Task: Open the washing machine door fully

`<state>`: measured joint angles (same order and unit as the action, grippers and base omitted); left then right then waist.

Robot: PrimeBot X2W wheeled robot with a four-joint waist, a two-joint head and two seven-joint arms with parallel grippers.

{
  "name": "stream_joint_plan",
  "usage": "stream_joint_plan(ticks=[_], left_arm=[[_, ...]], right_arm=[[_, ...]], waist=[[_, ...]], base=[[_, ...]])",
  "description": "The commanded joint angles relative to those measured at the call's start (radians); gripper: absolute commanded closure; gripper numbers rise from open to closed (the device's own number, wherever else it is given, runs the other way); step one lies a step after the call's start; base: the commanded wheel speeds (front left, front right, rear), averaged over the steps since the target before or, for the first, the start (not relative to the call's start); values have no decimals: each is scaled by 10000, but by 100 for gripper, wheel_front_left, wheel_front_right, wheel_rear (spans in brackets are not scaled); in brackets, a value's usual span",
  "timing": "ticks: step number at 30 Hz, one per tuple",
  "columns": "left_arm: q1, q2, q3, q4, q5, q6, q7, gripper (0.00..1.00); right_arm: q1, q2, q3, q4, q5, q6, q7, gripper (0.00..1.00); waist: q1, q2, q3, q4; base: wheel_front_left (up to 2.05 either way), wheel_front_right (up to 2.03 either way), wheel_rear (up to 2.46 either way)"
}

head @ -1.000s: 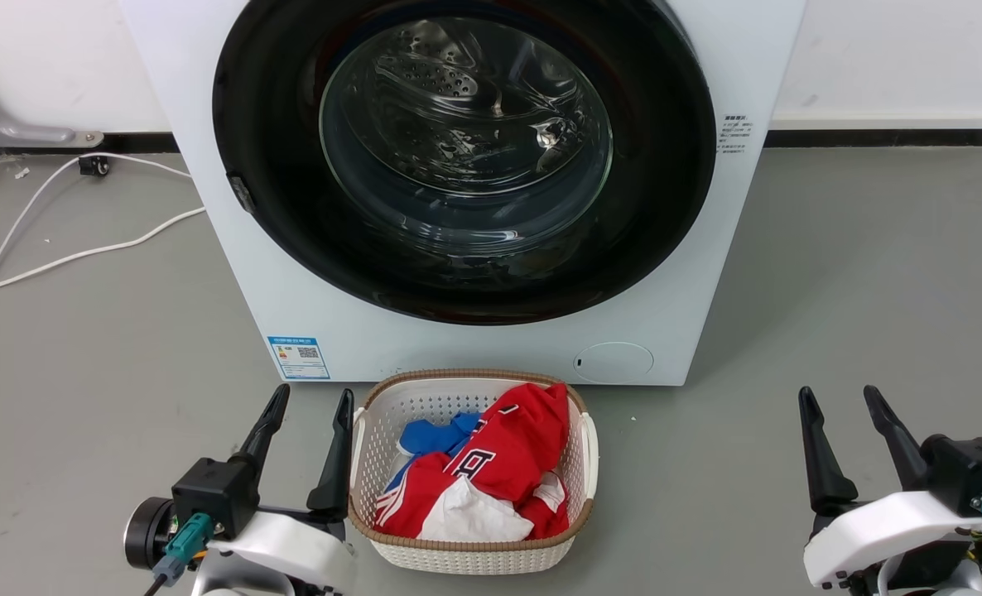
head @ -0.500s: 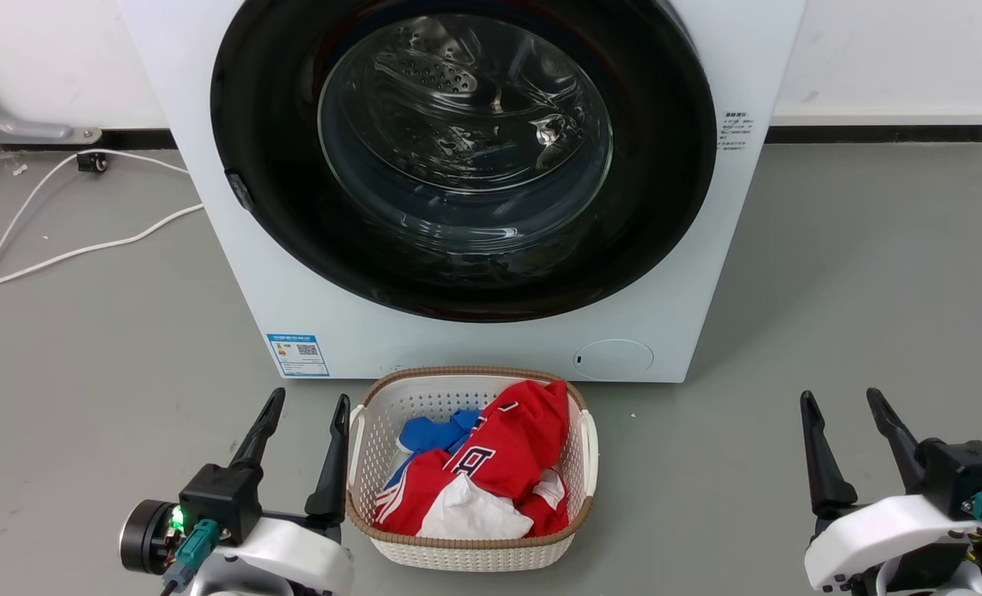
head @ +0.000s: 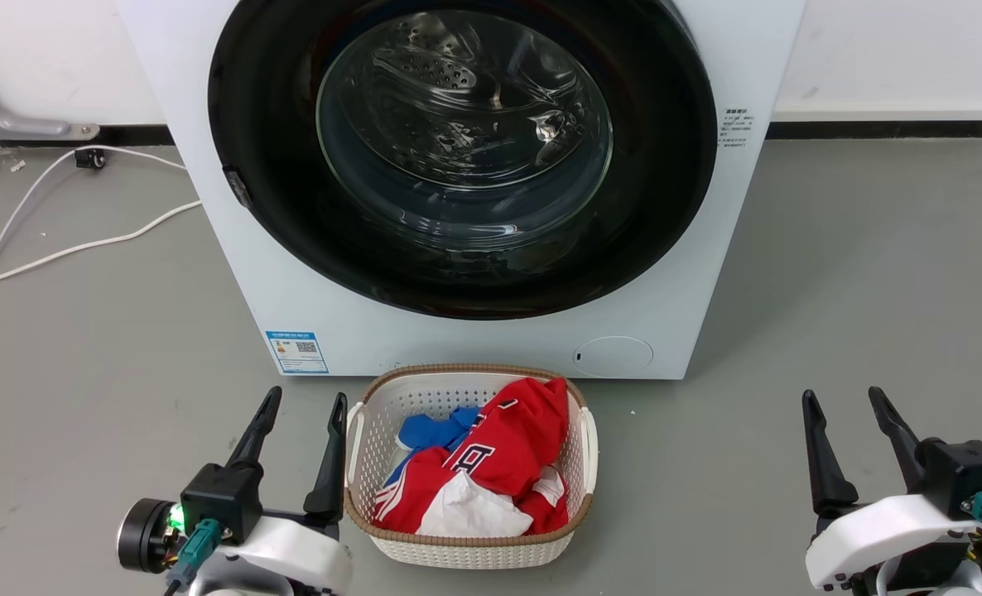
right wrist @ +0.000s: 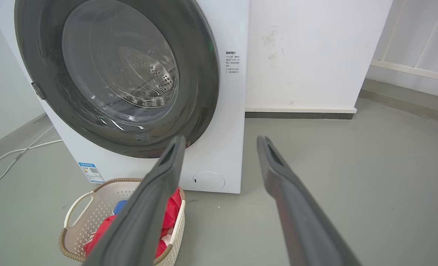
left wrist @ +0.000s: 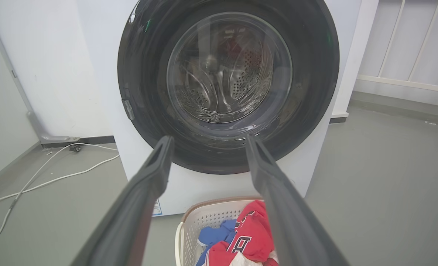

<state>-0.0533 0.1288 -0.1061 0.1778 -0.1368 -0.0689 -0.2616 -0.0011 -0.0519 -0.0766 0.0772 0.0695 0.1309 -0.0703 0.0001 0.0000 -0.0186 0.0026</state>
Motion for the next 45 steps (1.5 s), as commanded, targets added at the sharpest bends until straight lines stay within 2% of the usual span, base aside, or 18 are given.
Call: stream_joint_plan(ticks=[1,17,18,19,20,25,33,38,40,45], left_arm=[[-138,-24,39,-12,-53,16,-51,0],[-182,-117,171,100,-135,-61,-51,0],[-188,-117,180,114,-131,-61,-51,0],[-195,-118,188,126,-128,-61,-51,0],[-204,-121,191,132,-123,-60,-51,0],[-206,-142,216,163,-96,-51,-51,0],[-202,-178,211,166,-65,-47,-40,0],[-223,-209,197,112,-54,-59,-40,0],[-224,-218,199,56,-58,-75,-40,0],[-324,-227,203,-61,2,-90,-40,0]], right_arm=[[-125,25,-5,21,5,-3,-53,0],[-90,26,-46,-2,96,-3,75,0],[-92,26,-42,-3,104,-3,99,59],[-93,26,-27,-10,126,-3,146,92],[-93,26,-10,-20,155,-3,163,100],[-115,23,-143,-27,928,-3,448,100],[-462,19,-592,521,8064,-1,1432,100],[-881,14,-1096,827,11330,-1,2188,100],[-1106,17,-1403,989,12151,-1,2507,100],[-2103,23,-2375,1677,12885,1,3386,100]], waist=[[-1,0,8,5],[-1,0,3,18],[-1,0,3,16],[-1,0,4,14],[-1,0,4,13],[-1,0,2,-2],[-1,0,17,-35],[-1,0,92,-30],[-1,0,180,-26],[-1,0,534,-5]], base=[[0,0,0],[0,0,0],[0,0,0],[0,0,0],[0,0,0],[0,0,0],[0,0,0],[0,0,0],[0,0,0],[0,0,0]])
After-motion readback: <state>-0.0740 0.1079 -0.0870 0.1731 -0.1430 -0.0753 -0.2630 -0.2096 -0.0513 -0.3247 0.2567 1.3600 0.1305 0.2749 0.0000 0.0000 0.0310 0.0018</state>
